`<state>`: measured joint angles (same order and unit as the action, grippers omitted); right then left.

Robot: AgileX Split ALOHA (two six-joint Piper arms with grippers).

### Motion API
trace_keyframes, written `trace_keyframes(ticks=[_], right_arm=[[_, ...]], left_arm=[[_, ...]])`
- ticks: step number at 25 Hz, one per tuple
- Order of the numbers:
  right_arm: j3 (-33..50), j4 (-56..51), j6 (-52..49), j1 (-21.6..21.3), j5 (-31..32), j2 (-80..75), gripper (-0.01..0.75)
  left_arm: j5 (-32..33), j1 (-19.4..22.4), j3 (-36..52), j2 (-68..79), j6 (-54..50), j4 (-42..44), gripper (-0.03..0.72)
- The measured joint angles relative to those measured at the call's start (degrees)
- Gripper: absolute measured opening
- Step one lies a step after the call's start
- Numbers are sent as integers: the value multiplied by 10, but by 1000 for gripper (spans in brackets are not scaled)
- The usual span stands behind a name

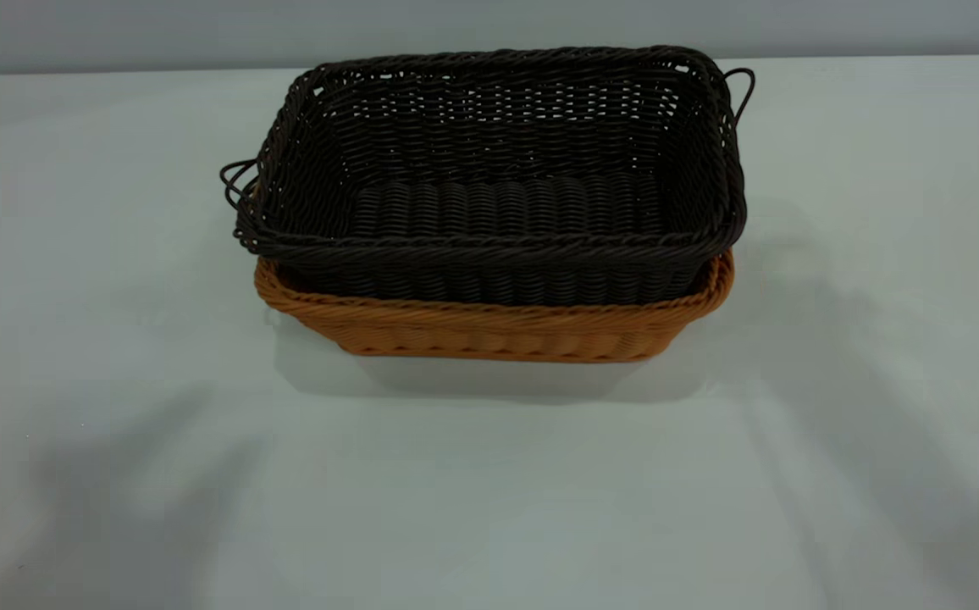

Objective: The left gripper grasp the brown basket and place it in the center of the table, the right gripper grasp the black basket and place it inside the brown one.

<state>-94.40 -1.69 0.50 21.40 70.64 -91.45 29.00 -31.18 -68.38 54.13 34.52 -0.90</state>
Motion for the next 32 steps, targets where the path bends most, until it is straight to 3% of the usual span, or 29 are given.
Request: trace_keyframes(ticks=[6, 11, 17, 23, 28, 32], right_arm=[[16, 4, -5, 0, 12, 214, 555], [136, 17, -5, 0, 16, 375, 555], [365, 20, -11, 0, 0, 561, 555], [571, 17, -19, 0, -50, 728, 555], [668, 17, -19, 0, -63, 791, 555], [673, 13, -19, 0, -69, 803, 555]], left_arm=[[186, 0, 0, -98, -138, 9, 492], [369, 0, -1, -124, -291, 80, 492], [379, 0, 32, -130, -377, 111, 492], [379, 0, 158, -143, -381, 74, 492], [378, 0, 263, -176, -385, 68, 492], [363, 0, 348, -209, -393, 38, 492]])
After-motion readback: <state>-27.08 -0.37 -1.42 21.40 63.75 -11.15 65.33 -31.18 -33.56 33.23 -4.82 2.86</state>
